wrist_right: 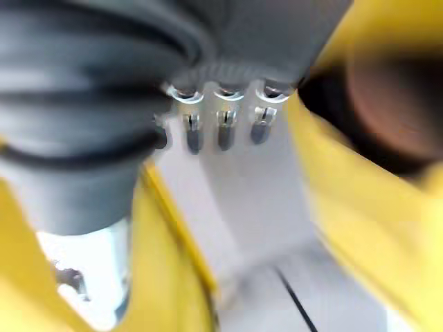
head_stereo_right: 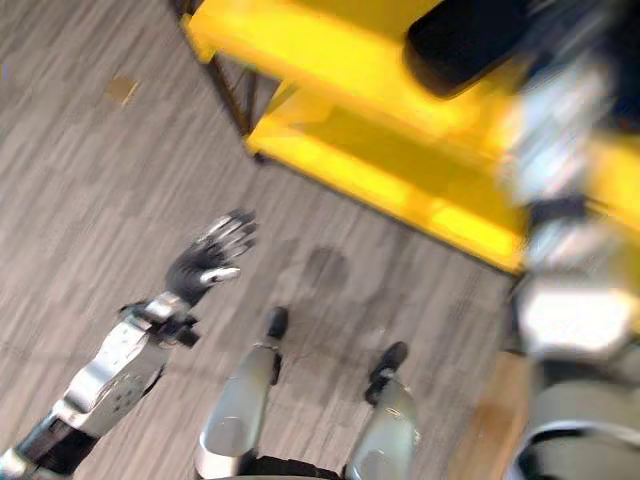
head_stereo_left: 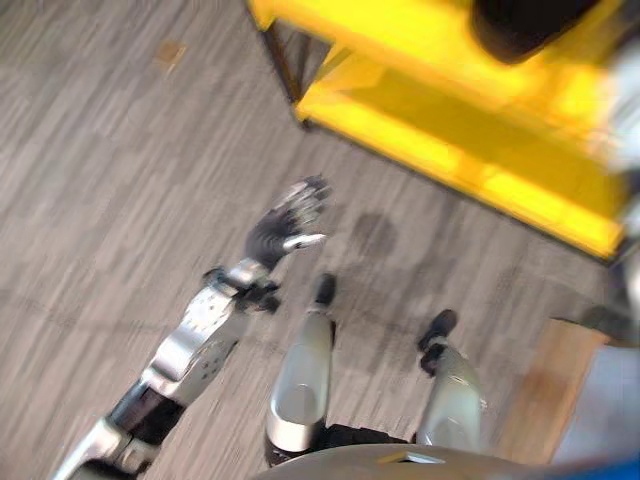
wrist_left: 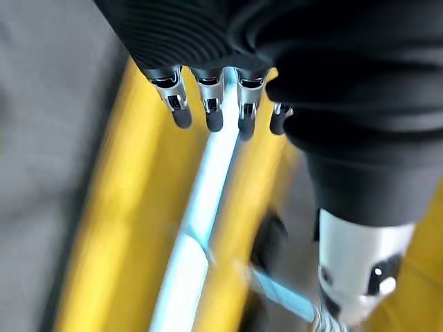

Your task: Move parts from the plastic box to the shelf.

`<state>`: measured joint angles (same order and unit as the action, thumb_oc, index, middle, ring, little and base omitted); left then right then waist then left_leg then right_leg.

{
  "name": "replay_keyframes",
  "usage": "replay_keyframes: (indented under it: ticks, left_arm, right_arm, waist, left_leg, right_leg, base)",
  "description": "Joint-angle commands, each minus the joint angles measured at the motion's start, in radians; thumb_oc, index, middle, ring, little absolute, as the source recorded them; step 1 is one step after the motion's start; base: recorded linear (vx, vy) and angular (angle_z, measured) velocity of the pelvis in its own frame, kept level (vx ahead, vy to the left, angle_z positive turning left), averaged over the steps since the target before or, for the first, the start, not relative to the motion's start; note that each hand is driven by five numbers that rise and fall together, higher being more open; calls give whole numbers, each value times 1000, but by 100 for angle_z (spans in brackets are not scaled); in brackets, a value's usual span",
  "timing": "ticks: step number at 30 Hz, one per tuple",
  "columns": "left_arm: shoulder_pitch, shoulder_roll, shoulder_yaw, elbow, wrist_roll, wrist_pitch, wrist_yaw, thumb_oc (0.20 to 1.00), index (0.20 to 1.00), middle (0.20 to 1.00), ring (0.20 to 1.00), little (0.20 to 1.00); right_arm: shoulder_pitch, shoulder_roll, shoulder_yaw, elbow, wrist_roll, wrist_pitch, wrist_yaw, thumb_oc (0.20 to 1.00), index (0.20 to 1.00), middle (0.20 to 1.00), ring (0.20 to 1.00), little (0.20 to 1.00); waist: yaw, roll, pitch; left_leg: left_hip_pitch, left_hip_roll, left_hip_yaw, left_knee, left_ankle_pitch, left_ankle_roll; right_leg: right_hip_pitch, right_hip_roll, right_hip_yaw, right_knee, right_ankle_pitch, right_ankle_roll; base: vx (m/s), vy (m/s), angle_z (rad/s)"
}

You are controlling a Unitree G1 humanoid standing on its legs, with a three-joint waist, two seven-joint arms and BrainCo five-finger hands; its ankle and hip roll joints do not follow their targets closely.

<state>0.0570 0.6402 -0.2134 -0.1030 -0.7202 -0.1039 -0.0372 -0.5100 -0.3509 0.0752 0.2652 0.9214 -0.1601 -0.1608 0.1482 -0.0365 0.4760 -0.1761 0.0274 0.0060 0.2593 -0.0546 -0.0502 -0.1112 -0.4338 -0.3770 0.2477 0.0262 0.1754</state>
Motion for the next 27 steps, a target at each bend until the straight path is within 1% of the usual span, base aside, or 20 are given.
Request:
replay_keyframes:
  ticks: [1, 3, 4, 6, 7, 8, 9, 10, 11, 12, 13, 14, 15, 21, 22, 23, 24, 25, 26, 27]
  left_arm:
    - [123, -78, 139, -51, 41, -39, 6, 1000, 1000, 1000, 1000, 1000]
    - [151, -109, 164, -40, 23, -38, 36, 1000, 1000, 1000, 1000, 1000]
    - [152, -110, 165, -40, 23, -38, 36, 1000, 1000, 1000, 1000, 1000]
    - [158, -135, 169, -35, 13, -43, 38, 1000, 1000, 1000, 1000, 1000]
    - [158, -135, 169, -35, 13, -43, 38, 1000, 1000, 1000, 1000, 1000]
    - [144, -145, 164, -7, 17, -49, 51, 1000, 1000, 1000, 1000, 1000]
    - [143, -146, 158, -18, 11, -47, 36, 1000, 1000, 1000, 1000, 1000]
    - [148, -178, 137, -22, 5, -40, 27, 1000, 1000, 1000, 1000, 1000]
    - [149, -179, 137, -22, 5, -40, 27, 1000, 1000, 1000, 1000, 1000]
    - [157, -193, 130, -24, -5, -39, 30, 1000, 1000, 1000, 1000, 1000]
    - [159, -215, 117, -24, -36, -30, 21, 1000, 1000, 1000, 1000, 1000]
    - [159, -215, 116, -24, -36, -30, 21, 1000, 1000, 1000, 1000, 1000]
    - [149, -219, 106, -28, -34, -27, 24, 1000, 1000, 1000, 1000, 1000]
    - [150, -237, 103, -20, -26, -24, 28, 1000, 1000, 1000, 1000, 1000]
    - [165, -244, 115, -16, -19, -20, 21, 1000, 1000, 1000, 1000, 1000]
    - [165, -244, 116, -16, -19, -20, 22, 1000, 1000, 1000, 1000, 1000]
    - [170, -244, 120, -18, -16, -16, 18, 1000, 1000, 1000, 1000, 1000]
    - [174, -247, 121, -24, -14, -13, 19, 1000, 1000, 1000, 1000, 1000]
    - [174, -247, 121, -24, -14, -13, 19, 1000, 1000, 1000, 1000, 1000]
    - [175, -247, 118, -24, -11, -13, 21, 1000, 1000, 1000, 1000, 1000]
  right_arm:
    - [259, 35, -27, -110, -33, -40, -13, 1000, 1000, 1000, 1000, 1000]
    - [240, 53, 10, -90, -44, -21, -11, 1000, 1000, 1000, 1000, 1000]
    - [240, 52, 11, -90, -44, -21, -10, 1000, 1000, 1000, 1000, 1000]
    - [217, 34, 26, -84, -52, -16, -6, 1000, 1000, 1000, 1000, 1000]
    - [217, 33, 26, -84, -52, -16, -6, 1000, 1000, 1000, 1000, 1000]
    - [238, 23, 16, -104, -59, -28, -1, 1000, 1000, 1000, 1000, 1000]
    - [253, 13, 19, -116, -60, -22, 3, 1000, 1000, 1000, 1000, 1000]
    - [269, 8, 23, -131, -54, -17, 18, 1000, 1000, 1000, 1000, 1000]
    - [269, 8, 23, -131, -54, -17, 18, 1000, 1000, 1000, 1000, 1000]
    - [285, 4, 21, -142, -60, -17, 25, 1000, 1000, 1000, 1000, 1000]
    - [305, 1, 24, -150, -54, -14, 35, 1000, 1000, 1000, 1000, 1000]
    - [306, 1, 24, -151, -54, -14, 35, 1000, 1000, 1000, 1000, 1000]
    - [315, -6, 21, -157, -58, -15, 37, 1000, 1000, 1000, 1000, 1000]
    - [362, -17, 18, -178, -63, -10, 59, 1000, 1000, 1000, 1000, 1000]
    - [408, -23, 13, -192, -75, -6, 79, 1000, 1000, 1000, 1000, 1000]
    - [408, -23, 13, -193, -75, -6, 79, 1000, 1000, 1000, 1000, 1000]
    - [423, -25, 10, -198, -76, -8, 81, 1000, 1000, 1000, 1000, 1000]
    - [442, -21, 5, -202, -71, -9, 82, 1000, 1000, 1000, 1000, 1000]
    - [442, -21, 5, -202, -71, -9, 82, 1000, 1000, 1000, 1000, 1000]
    - [449, -20, 0, -201, -73, -11, 79, 1000, 1000, 1000, 1000, 1000]
  waist:
    - [-65, 19, -77]
    - [-50, 18, -65]
    - [-51, 12, -62]
    - [-65, 17, -50]
    - [-63, 18, -51]
    - [-63, 9, -59]
    - [-76, 5, -57]
    - [-93, -3, -73]
    - [-93, -2, -73]
    - [-99, -1, -84]
    - [-112, 4, -107]
    - [-112, 5, -107]
    - [-124, 11, -126]
    - [-147, 28, -150]
    - [-143, 29, -151]
    - [-146, 28, -153]
    - [-141, 24, -145]
    - [-127, 9, -124]
    - [-128, 7, -126]
    - [-118, 5, -116]
  left_leg:
    - [97, 120, 7, -13, -163, -50]
    - [170, 145, 39, -61, -178, -43]
    - [166, 140, 46, -66, -162, -42]
    - [203, 188, 68, -73, -168, -62]
    - [203, 189, 70, -73, -169, -63]
    - [198, 202, 73, -50, -174, -73]
    - [200, 215, 74, -18, -184, -70]
    - [227, 230, 69, -13, -176, -63]
    - [229, 231, 70, -14, -176, -64]
    - [253, 239, 67, -37, -154, -64]
    - [258, 255, 53, -76, -95, -64]
    - [258, 255, 53, -77, -94, -64]
    - [268, 259, 40, -102, -38, -67]
    - [259, 268, 39, -70, 39, -75]
    - [185, 270, 2, 123, 155, -71]
    - [181, 269, -1, 123, 158, -71]
    - [137, 262, -19, 221, 187, -68]
    - [76, 216, -44, 306, 162, -59]
    - [74, 214, -44, 305, 165, -58]
    - [32, 179, -48, 270, 118, -56]
  right_leg:
    - [-71, -43, 15, -87, 121, 22]
    - [-126, -34, -8, 2, 126, 51]
    - [-130, -39, -13, -4, 139, 39]
    - [-220, 13, 31, -30, 112, 38]
    - [-222, 15, 33, -29, 112, 37]
    - [-221, 37, 34, -35, 67, 12]
    - [-246, 38, 82, 33, 60, 4]
    - [-233, 84, 96, 57, 10, -23]
    - [-232, 85, 96, 57, 9, -24]
    - [-236, 106, 85, 72, -6, -31]
    - [-237, 143, 88, 64, -20, -44]
    - [-237, 144, 88, 63, -20, -45]
    - [-235, 171, 86, 54, -34, -51]
    - [-213, 213, 112, 38, -67, -83]
    - [-140, 253, 143, -9, -106, -132]
    - [-141, 252, 141, -13, -102, -133]
    - [-109, 264, 149, -27, -114, -154]
    - [-57, 264, 158, -56, -124, -166]
    - [-58, 262, 157, -59, -121, -166]
    - [-39, 260, 162, -75, -124, -158]
  base:
    - [15, 124, -8]
    - [79, 41, -19]
    - [87, -66, -49]
    - [79, -154, -71]
    - [118, -197, -53]
    - [114, -177, -31]
    - [270, -325, -27]
    - [214, -228, -14]
    - [231, -224, -7]
    - [172, -213, -24]
    - [171, -213, -32]
    - [204, -272, -37]
    - [100, -133, -26]
    - [123, -126, -17]
    - [124, -138, -34]
    - [173, -196, -37]
    - [110, -118, -44]
    - [111, -115, -44]
    - [97, -60, -33]
    - [56, 5, -9]
